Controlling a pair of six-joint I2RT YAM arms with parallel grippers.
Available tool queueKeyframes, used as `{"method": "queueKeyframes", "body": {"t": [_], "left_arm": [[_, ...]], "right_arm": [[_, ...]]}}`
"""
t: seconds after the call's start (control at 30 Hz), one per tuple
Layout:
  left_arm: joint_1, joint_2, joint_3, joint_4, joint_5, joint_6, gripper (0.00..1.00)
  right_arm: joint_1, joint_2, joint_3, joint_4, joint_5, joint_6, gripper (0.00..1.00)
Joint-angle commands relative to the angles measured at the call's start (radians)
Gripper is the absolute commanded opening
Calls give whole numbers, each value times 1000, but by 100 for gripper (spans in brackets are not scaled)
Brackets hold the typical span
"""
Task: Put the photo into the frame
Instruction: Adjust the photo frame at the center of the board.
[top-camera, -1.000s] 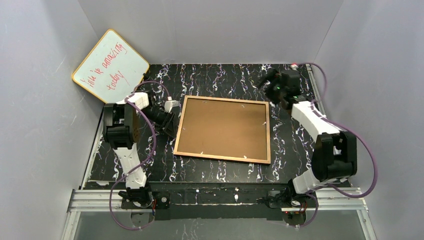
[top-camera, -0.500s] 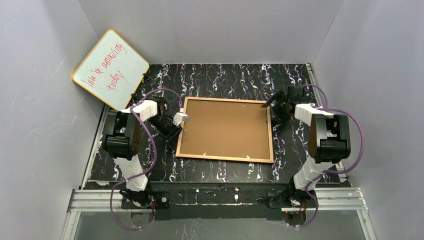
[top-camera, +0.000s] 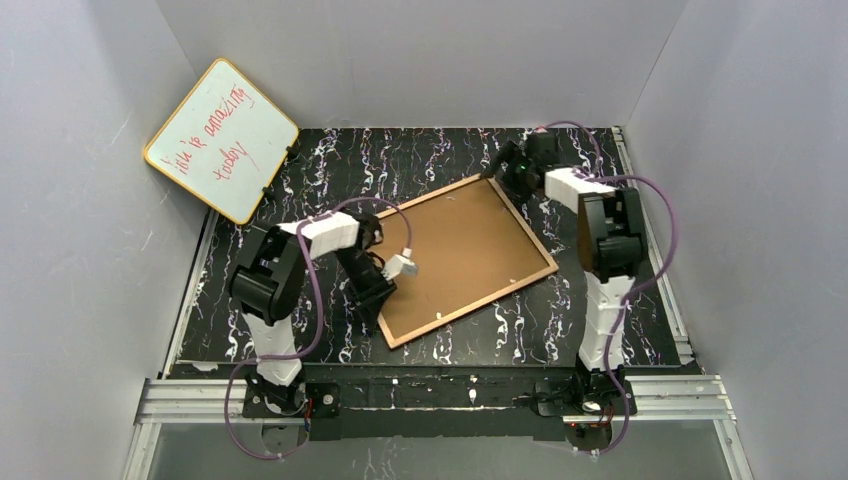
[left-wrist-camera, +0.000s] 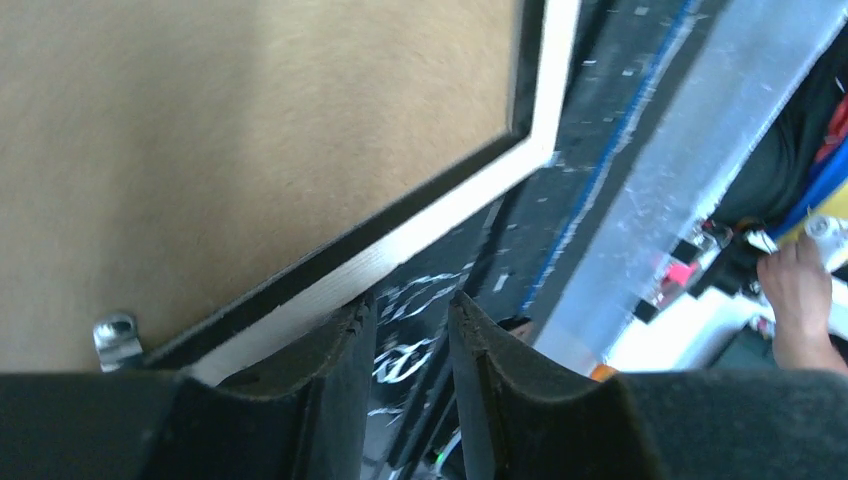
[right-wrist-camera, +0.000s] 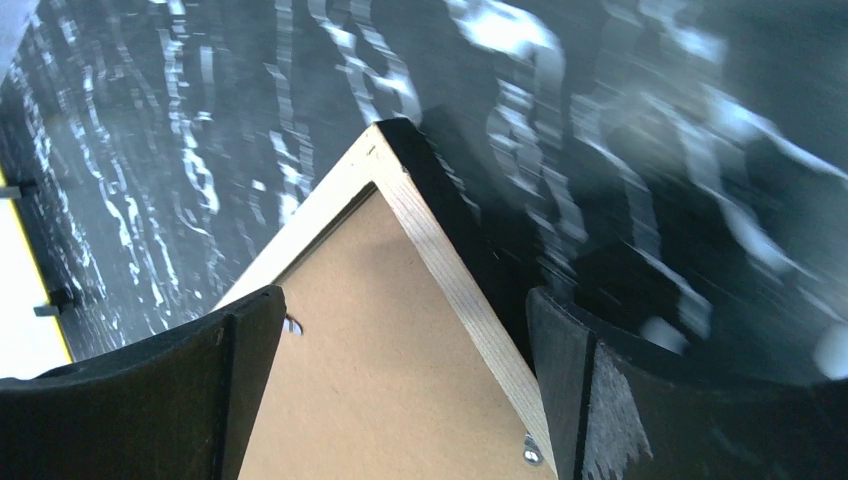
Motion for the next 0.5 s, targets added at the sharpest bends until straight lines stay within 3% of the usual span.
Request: {"method": "queueKeyframes", "body": {"t": [0.0, 0.23, 0.47], "left_arm": [[-109, 18, 40, 27, 176, 46, 35], [-78, -51, 131, -108, 158, 86, 46], [131, -104, 359, -175, 101, 75, 55]], "right_arm": [[111, 116, 203, -114, -221, 5, 99], [89, 53, 331, -154, -47, -72, 99], [-19, -196, 135, -153, 115, -1, 99]]}}
